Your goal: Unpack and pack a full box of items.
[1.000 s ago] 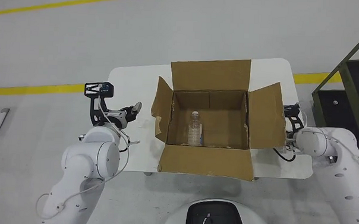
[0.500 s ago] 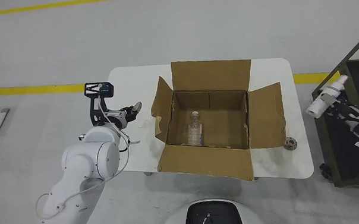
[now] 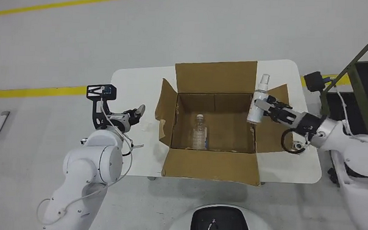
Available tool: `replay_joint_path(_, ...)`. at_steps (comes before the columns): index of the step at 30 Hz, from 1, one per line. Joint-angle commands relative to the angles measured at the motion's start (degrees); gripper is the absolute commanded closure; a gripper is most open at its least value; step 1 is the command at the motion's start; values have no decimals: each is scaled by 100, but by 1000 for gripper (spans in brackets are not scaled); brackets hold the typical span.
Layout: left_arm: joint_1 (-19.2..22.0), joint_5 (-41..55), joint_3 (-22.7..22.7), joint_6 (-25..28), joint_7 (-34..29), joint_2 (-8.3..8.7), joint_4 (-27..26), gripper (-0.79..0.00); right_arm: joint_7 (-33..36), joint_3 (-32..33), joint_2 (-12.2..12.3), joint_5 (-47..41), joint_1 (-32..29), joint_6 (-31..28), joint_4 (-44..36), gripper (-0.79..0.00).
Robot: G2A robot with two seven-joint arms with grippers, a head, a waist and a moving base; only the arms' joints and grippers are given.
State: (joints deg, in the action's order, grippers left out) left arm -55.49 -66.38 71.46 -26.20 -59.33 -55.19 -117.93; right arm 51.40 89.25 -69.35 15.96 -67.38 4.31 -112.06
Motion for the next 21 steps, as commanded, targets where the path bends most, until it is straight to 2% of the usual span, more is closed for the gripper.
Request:
replay_joint_path(1, 0, 0, 0, 0, 0, 0, 0, -785, -87, -721, -34, 462, 289, 213, 331, 0)
replay_joint_path(6, 0, 0, 0, 0, 0, 0, 0, -785, -278, -2000, -168, 1269, 1051, 784, 1322, 0)
replay_joint_path(12, 0, 0, 0, 0, 0, 0, 0, -785, -389, -3196, -395, 2081, 1857, 1695, 2415, 0)
replay_joint_path(18, 0, 0, 0, 0, 0, 0, 0, -785, -603, -3802, -607, 2363, 2271, 2455, 3036, 0)
replay_joint_path(21, 0, 0, 0, 0, 0, 0, 0, -785, -606, -3945, -687, 2337, 2398, 2642, 3299, 0)
